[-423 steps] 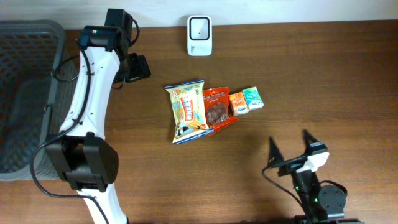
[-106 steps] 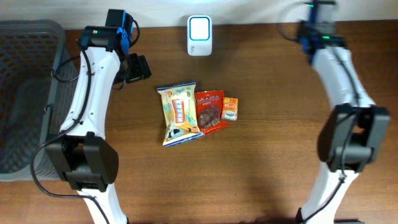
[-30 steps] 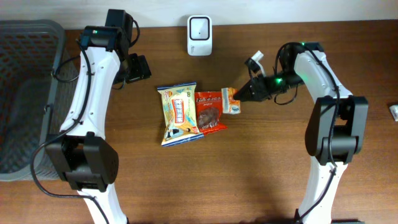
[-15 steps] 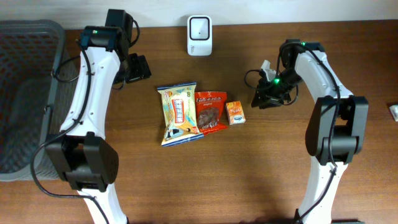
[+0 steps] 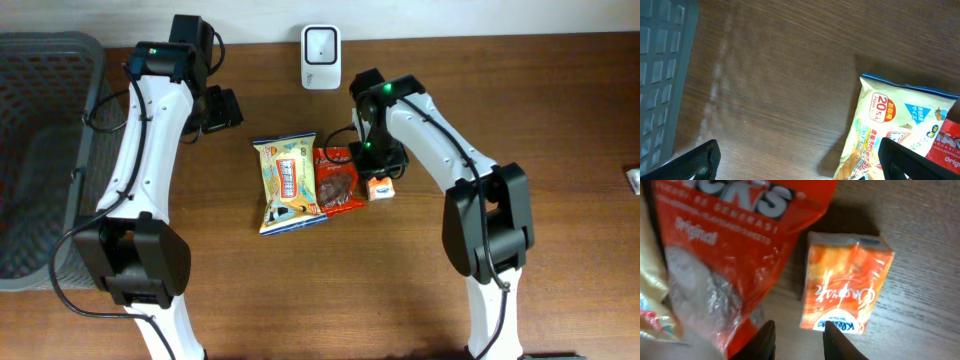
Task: Scan the item barcode
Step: 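Grasp the orange tissue pack with the right gripper and pull it right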
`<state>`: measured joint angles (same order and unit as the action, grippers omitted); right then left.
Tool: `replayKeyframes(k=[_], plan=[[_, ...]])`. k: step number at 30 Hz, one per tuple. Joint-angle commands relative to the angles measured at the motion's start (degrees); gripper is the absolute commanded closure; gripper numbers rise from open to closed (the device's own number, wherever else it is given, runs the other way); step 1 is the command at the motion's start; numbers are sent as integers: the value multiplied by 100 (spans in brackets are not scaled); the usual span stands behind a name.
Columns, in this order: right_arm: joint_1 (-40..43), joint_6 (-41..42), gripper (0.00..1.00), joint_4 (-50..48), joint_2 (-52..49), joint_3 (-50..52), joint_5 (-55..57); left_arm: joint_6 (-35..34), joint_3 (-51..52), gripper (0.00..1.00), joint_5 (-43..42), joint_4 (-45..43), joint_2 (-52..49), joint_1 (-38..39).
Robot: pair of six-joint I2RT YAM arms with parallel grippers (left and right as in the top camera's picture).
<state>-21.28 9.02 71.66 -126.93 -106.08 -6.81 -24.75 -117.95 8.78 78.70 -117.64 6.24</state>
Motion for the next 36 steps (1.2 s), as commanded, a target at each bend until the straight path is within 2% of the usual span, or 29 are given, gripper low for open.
replayKeyframes(k=[1, 7, 8, 9, 10, 16, 20, 23, 27, 32, 33, 34, 36], plan=[[-50, 396, 69, -181, 2, 225, 498, -52, -2, 1, -22, 0, 0, 2], [-48, 435, 69, -831, 2, 824, 448, -52, -4, 1, -22, 0, 0, 2], [-46, 485, 74, -885, 2, 881, 452, -52, -2, 1, -22, 0, 0, 2], [-42, 492, 90, -892, 2, 890, 463, -52, -2, 1, -22, 0, 0, 2], [-42, 507, 96, -894, 2, 883, 492, -52, -2, 1, -22, 0, 0, 2], [317, 455, 96, -210, 4, -138, -92, -52, -2, 1, -22, 0, 0, 2], [922, -415, 96, -249, 2, -376, -2111, -52, -2, 1, -22, 0, 0, 2], [1342, -627, 96, -341, -11, -256, -2603, -52, -2, 1, -22, 0, 0, 2], [1871, -1029, 96, -820, -15, 483, -4496, -52, -2, 1, -22, 0, 0, 2], [2599, -1008, 96, -1360, -20, 1659, -5154, -52, -2, 1, -22, 0, 0, 2], [2732, -1010, 93, -1390, -20, 1775, -5119, -52, -2, 1, -22, 0, 0, 2], [2889, -1008, 85, -1388, -20, 1853, -4852, -52, -2, 1, -22, 0, 0, 2], [3169, -813, 79, -1285, -20, 1867, -4124, -52, -2, 1, -22, 0, 0, 2]])
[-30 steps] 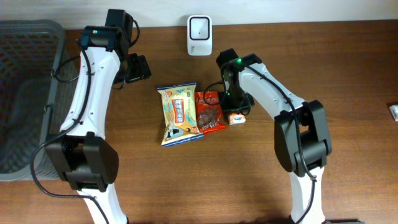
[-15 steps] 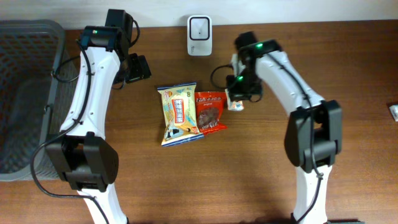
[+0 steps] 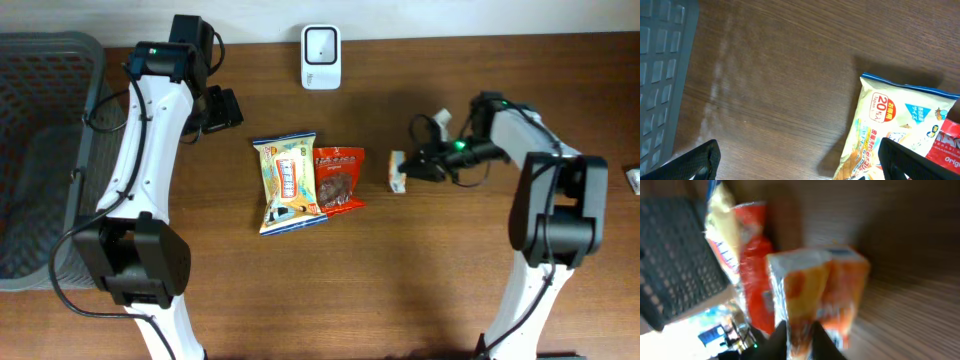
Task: Scan the item barcode
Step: 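Grasp the orange tissue pack with the right gripper and pull it right, then lift the orange tissue pack and hold it under the white scanner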
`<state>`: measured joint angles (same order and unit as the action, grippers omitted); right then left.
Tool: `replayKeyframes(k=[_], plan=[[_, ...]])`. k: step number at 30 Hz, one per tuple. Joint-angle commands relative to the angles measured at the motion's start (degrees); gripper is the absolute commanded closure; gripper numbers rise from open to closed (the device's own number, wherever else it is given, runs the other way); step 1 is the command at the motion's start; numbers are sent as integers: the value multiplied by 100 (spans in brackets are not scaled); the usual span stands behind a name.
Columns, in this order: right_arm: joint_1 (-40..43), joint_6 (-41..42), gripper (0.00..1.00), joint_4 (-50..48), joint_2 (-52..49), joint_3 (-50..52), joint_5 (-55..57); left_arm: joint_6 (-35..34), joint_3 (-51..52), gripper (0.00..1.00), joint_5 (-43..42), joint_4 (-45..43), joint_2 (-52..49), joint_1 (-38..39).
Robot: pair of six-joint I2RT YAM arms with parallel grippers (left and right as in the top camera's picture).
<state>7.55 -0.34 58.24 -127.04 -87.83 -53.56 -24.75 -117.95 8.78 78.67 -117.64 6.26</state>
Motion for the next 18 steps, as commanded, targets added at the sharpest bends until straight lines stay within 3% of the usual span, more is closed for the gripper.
replayKeyframes(k=[1, 3, 6, 9, 11, 15, 18], plan=[[417, 254, 78, 90, -9, 39, 782, -52, -2, 1, -22, 2, 0, 0], [675, 249, 72, 284, 2, -87, 1110, -52, -2, 1, -22, 2, 0, 0], [866, 219, 72, 1150, 4, -774, 1832, -52, -2, 1, -22, 2, 0, 0], [732, -72, 69, 1751, 4, -1329, 1827, -52, -2, 1, -22, 2, 0, 0], [540, -273, 63, 1781, 2, -1375, 1832, -52, -2, 1, -22, 2, 0, 0], [85, -509, 63, 1486, 2, -1241, 2218, -52, -2, 1, -22, 2, 0, 0], [-79, 127, 62, 1110, 2, -1043, 2688, -52, -2, 1, -22, 2, 0, 0]])
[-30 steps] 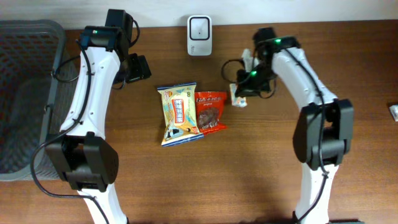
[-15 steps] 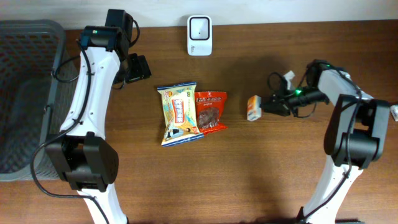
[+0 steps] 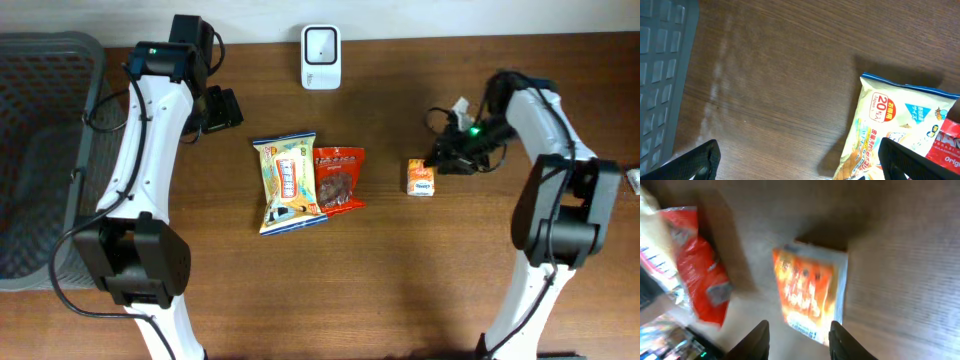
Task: Scan the item barcode
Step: 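Lift the orange tissue pack and hold it under the white scanner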
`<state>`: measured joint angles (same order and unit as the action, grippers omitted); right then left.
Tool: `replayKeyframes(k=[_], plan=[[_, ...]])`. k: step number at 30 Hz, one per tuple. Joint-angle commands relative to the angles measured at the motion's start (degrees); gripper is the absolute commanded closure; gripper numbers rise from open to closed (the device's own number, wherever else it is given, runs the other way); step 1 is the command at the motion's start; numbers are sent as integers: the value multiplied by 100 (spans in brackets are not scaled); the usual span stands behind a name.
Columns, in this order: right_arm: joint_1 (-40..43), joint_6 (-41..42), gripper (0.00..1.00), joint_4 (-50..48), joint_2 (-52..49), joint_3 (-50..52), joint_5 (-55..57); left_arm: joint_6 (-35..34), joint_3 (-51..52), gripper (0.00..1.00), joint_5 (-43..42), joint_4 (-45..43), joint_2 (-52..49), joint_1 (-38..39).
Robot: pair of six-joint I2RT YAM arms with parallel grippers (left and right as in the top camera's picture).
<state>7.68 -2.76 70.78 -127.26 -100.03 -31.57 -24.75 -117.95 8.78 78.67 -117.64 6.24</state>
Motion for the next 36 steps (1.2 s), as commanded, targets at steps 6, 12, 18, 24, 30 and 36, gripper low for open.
replayKeyframes(k=[6, 12, 18, 24, 30, 36], plan=[[-98, 540, 58, -1008, 22, 1049, 188, -52, -2, 1, -22, 2, 0, 2], [-96, 533, 96, -1303, 24, 1303, -1228, -52, -2, 1, -22, 2, 0, 2], [-96, 105, 96, -1884, 24, 1300, -4621, -52, -2, 1, -22, 2, 0, 2], [-264, 514, 96, -3432, 24, 1182, -5737, -52, -2, 1, -22, 2, 0, 2], [-1043, 520, 96, -5178, 24, 1182, -5737, -52, -2, 1, -22, 2, 0, 2], [-1685, 2754, 96, -8640, 26, 1156, -5737, -52, -2, 1, -22, 2, 0, 2]])
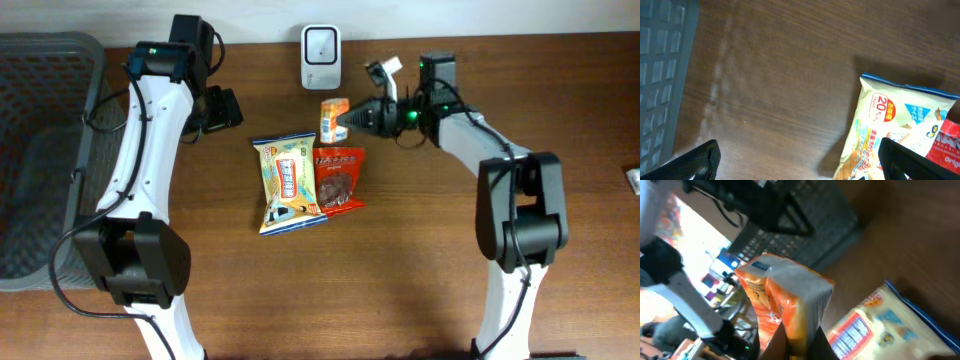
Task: Scan the item barcode
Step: 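Lift the orange tissue pack and hold it under the white scanner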
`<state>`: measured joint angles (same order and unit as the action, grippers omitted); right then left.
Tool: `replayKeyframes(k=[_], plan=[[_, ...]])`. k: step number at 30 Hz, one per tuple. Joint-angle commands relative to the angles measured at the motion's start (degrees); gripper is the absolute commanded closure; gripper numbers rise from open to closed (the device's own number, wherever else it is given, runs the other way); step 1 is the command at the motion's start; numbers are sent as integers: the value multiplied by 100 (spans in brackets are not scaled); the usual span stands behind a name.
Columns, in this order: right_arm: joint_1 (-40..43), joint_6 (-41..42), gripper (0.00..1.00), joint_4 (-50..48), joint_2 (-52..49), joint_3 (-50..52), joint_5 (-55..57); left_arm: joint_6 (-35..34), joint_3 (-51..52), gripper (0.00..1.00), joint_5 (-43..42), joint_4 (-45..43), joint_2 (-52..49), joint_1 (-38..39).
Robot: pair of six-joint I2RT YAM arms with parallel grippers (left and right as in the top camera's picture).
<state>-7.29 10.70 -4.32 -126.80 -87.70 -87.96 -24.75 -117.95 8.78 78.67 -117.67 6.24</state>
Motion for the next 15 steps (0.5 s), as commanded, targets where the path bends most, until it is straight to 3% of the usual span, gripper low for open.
replayKeyframes(k=[1, 3, 5, 15], plan=[[-267, 1919, 96, -1849, -20, -76, -98, -52, -2, 1, -22, 2, 2, 2], [-348, 3049, 96, -3307, -20, -76, -96, -52, -2, 1, -22, 2, 2, 2], [-348, 3488, 96, -3803, -20, -76, -96, -52, -2, 1, -22, 2, 2, 2], [-354, 3593, 96, -3794, -22, -76, -96, -52, -2, 1, -22, 2, 2, 2]])
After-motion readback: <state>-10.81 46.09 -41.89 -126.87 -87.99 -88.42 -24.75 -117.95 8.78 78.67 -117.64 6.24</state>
